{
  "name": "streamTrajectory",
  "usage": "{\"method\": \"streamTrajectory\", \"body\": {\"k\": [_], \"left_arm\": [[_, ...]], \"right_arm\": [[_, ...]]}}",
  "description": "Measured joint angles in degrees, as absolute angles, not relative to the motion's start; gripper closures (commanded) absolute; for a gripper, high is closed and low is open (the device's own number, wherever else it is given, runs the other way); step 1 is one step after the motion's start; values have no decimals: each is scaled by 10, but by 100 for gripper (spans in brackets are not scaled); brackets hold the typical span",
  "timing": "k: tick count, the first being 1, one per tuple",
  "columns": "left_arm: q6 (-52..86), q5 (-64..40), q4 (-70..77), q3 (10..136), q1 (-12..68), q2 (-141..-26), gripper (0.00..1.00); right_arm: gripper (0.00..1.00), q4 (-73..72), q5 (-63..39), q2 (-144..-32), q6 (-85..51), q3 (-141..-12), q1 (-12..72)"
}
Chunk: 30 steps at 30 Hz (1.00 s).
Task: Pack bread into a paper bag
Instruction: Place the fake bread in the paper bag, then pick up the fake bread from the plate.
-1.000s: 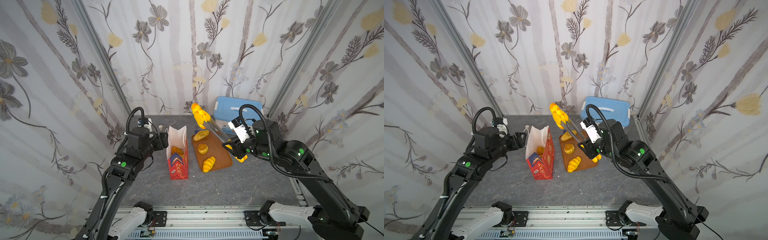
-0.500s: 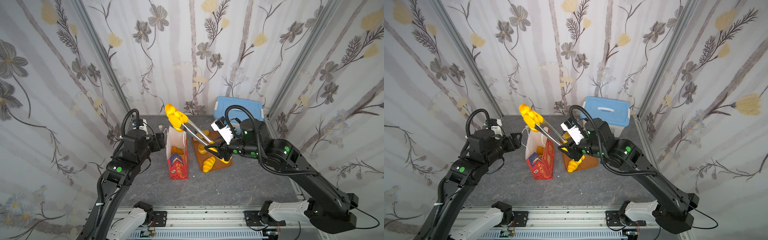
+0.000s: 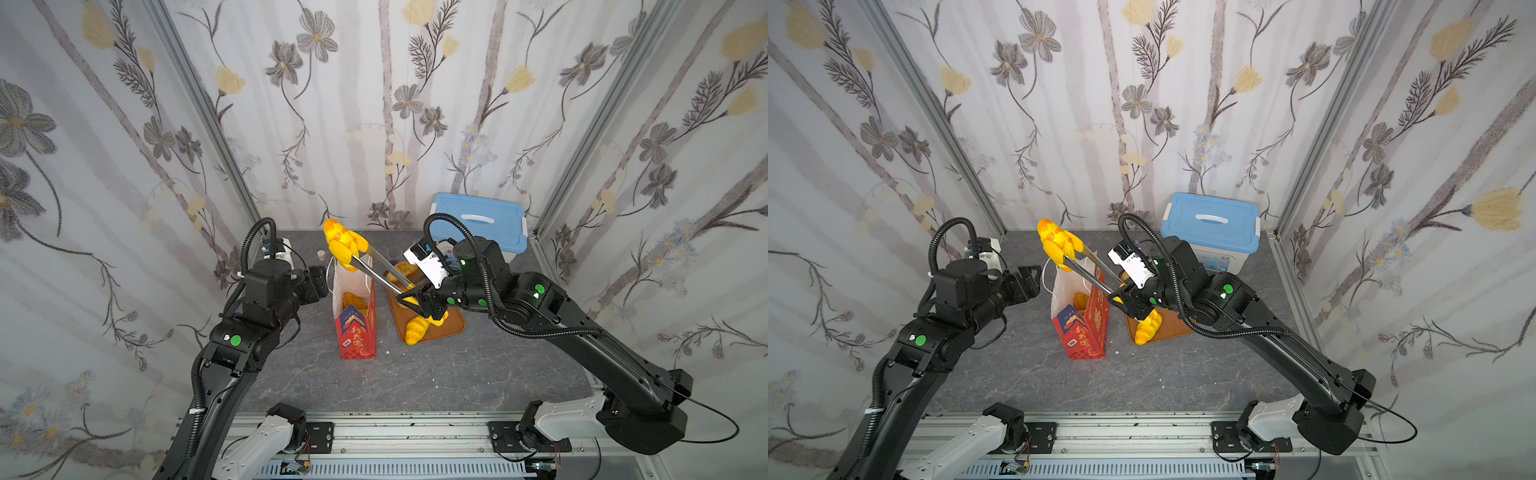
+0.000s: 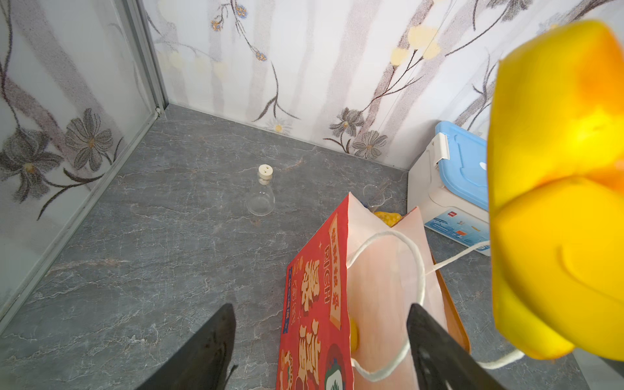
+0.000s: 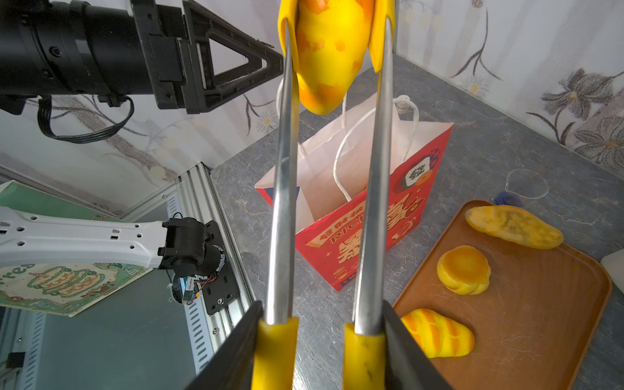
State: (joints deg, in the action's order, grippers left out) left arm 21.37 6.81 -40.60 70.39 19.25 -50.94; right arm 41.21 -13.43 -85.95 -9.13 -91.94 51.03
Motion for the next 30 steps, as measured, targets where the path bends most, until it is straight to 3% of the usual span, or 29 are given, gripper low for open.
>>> {"method": "streamTrajectory", "body": {"k": [3,20,30], "left_arm": [[214,68,-406,704,192,-511,19],[214,67,-405,705,193,-512,19],[214,61,-404,701,193,-513,19]], "right_arm": [[40,412,-132,-858,-91,-917,510],[38,424,-74,-797,-87,-927,506],[39,450,-10,-738,-87,-884,378]]}}
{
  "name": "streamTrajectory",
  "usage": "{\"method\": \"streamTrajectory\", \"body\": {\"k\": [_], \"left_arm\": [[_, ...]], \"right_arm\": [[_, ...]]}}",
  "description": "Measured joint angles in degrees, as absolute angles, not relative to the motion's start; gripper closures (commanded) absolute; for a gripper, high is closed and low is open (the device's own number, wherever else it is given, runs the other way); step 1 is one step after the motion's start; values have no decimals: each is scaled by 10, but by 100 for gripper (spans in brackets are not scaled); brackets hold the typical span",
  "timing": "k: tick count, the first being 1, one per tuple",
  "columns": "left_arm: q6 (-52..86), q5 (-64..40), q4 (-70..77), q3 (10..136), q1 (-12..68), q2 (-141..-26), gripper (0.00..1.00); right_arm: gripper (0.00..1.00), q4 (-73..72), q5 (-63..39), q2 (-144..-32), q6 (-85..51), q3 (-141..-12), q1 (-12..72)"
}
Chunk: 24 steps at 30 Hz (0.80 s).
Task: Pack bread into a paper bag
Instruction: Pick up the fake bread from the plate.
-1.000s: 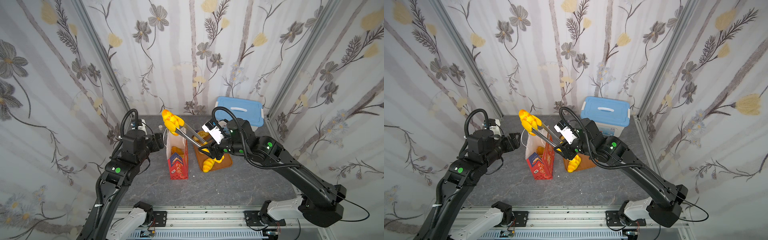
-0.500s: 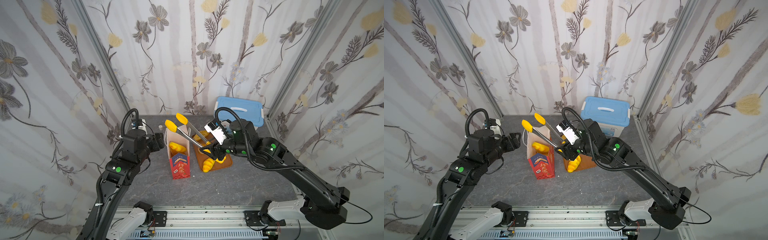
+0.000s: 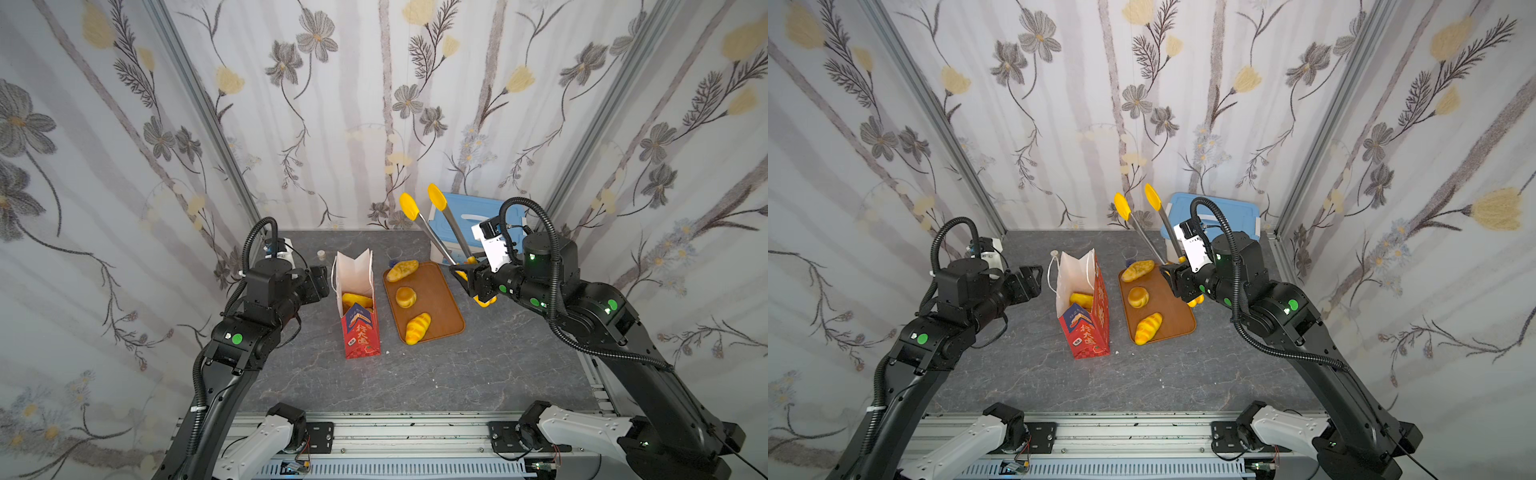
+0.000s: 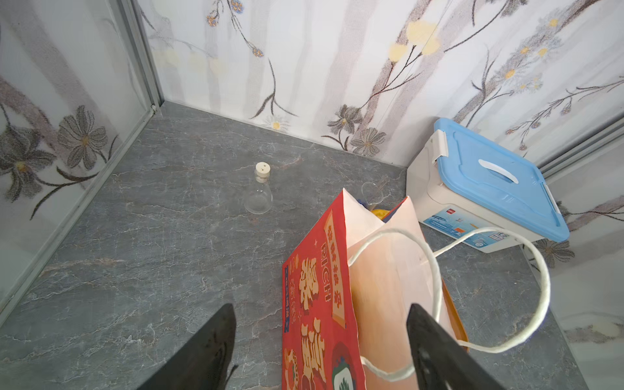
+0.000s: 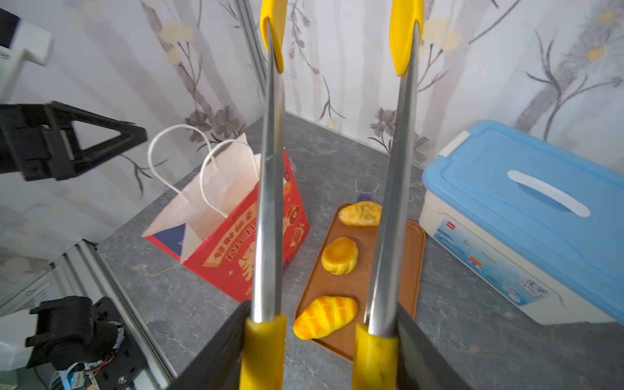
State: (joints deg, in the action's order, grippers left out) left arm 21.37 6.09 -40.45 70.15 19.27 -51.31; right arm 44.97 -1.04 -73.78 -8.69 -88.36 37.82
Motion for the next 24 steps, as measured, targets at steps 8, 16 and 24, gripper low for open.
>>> {"method": "streamTrajectory", "body": {"k": [8,16,24], "left_arm": [[214,57,-399,694,193,-516,19],[214,49,-392,686,193,-517,19],[214,49,-391,685,193,-520,19]], "right_arm": [[42,496,16,-765,-91,-763,368],[42,531,38,-825,-91,-707,405],[39,527,32,-903,-90,-702,456]]}}
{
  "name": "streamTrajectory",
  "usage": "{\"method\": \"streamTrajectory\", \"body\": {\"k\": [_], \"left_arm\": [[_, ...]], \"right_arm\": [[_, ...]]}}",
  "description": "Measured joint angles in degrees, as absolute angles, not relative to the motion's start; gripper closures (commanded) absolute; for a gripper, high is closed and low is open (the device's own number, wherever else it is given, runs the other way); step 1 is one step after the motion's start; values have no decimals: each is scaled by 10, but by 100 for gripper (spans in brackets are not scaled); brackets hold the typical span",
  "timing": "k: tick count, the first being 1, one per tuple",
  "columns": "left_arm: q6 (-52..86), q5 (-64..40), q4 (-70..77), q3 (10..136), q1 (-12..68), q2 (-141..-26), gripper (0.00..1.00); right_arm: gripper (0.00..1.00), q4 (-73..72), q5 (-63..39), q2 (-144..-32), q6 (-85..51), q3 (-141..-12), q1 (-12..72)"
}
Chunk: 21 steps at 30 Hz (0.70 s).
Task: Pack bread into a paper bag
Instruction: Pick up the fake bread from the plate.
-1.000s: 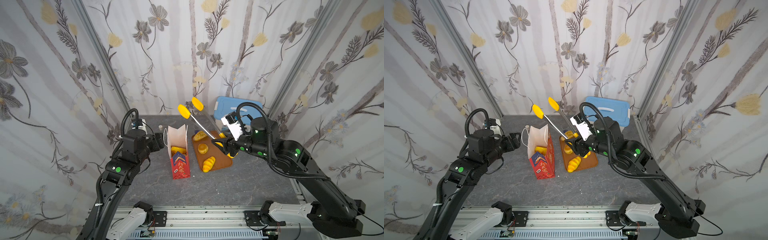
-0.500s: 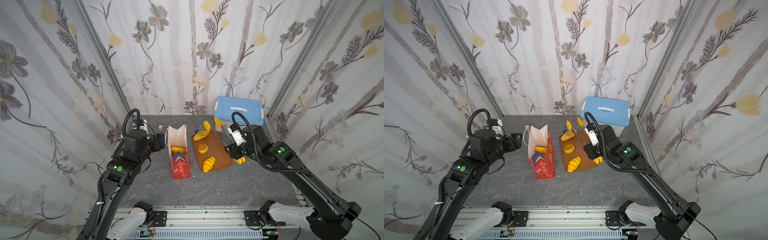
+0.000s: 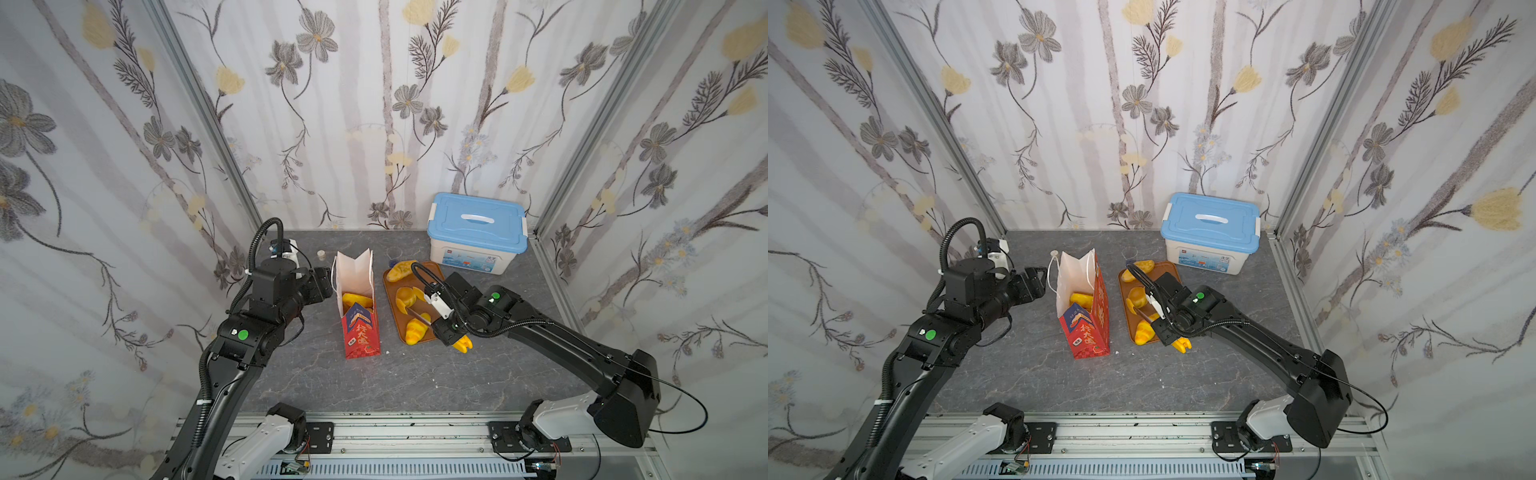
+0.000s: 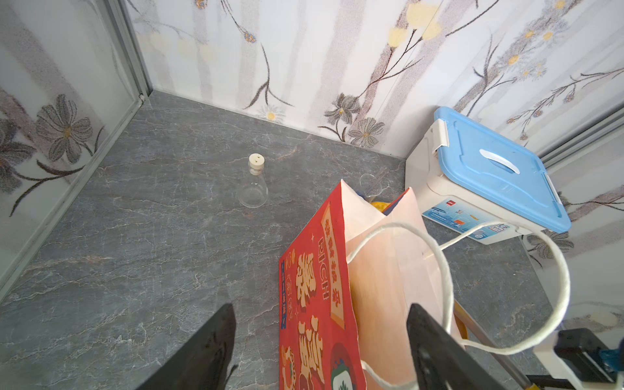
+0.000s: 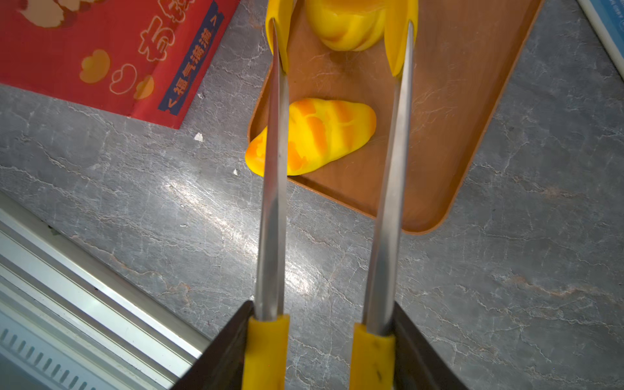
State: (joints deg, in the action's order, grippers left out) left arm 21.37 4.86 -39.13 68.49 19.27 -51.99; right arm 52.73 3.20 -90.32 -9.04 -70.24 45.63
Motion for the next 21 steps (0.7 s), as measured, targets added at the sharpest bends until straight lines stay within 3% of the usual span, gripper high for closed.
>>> {"method": "streamTrajectory", "body": {"k": [16,21], "left_arm": [[207,54,-390,671,193,-507,18],[203,54,-390,670,193,-510,18]], "right_arm": [[38,511,77,-1027,-81,-751,412],[44,510,77,-1041,-81,-761,405]]}}
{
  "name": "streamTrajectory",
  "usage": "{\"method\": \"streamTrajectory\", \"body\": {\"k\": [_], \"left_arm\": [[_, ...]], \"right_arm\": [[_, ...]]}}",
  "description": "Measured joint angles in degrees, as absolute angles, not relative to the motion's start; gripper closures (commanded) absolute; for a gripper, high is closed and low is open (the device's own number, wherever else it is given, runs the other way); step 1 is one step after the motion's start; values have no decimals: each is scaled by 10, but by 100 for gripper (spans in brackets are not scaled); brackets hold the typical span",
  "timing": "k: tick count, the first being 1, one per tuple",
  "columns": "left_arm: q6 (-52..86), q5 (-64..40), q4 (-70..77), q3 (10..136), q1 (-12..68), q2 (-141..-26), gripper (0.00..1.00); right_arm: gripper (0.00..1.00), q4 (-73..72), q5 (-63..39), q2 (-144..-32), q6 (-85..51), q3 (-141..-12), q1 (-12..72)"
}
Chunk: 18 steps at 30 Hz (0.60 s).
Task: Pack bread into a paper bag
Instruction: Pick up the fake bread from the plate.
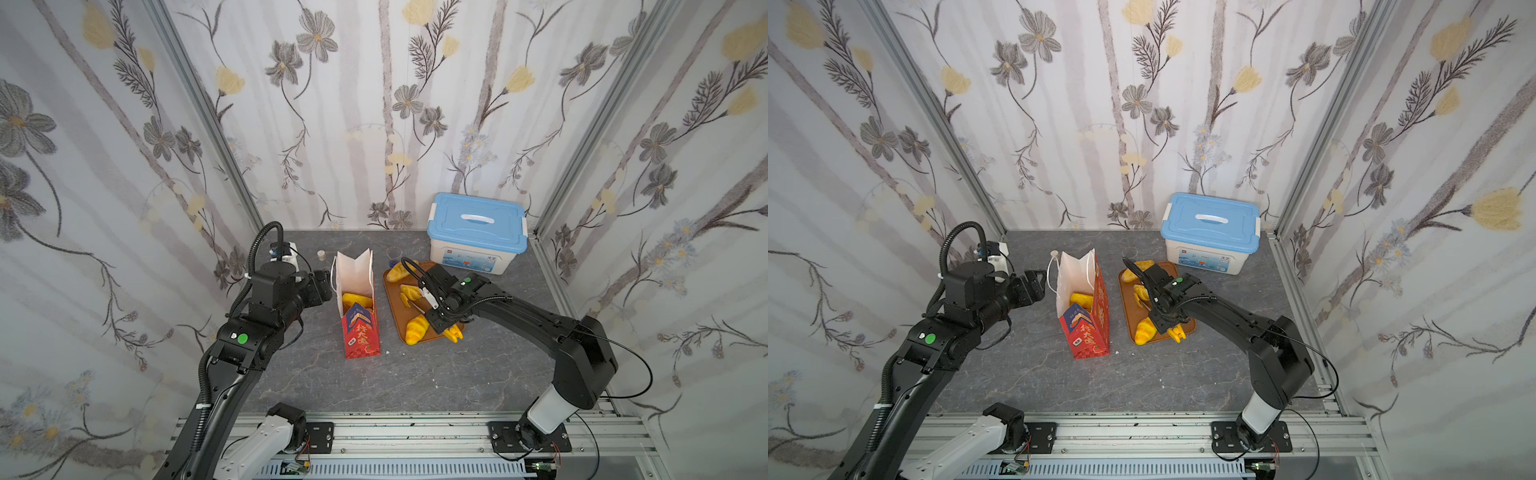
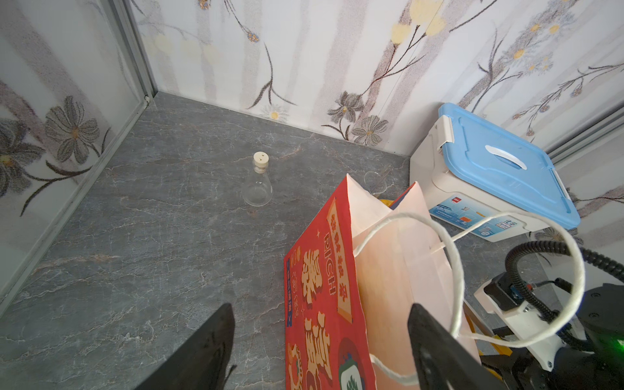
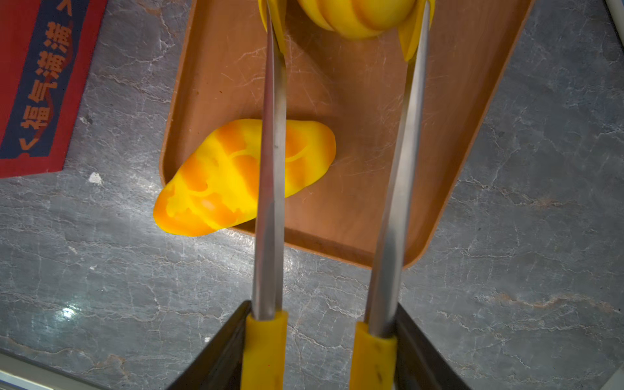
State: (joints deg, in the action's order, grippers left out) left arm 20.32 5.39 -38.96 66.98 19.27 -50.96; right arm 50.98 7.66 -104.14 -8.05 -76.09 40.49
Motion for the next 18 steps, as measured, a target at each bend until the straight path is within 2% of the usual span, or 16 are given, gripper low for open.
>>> {"method": "streamTrajectory", "body": {"k": [3,6,18], "left_arm": [[203,53,-389,669,193,-512,18],[202,53,-388,669,193,-513,18],[201,53,-387,669,193,-514,18]], "right_arm": [[50,504,77,-1040,-81,-768,403],[52,500,73,-1030,-81,-769,401],[51,501,25,-896,-92,-824,394]]}}
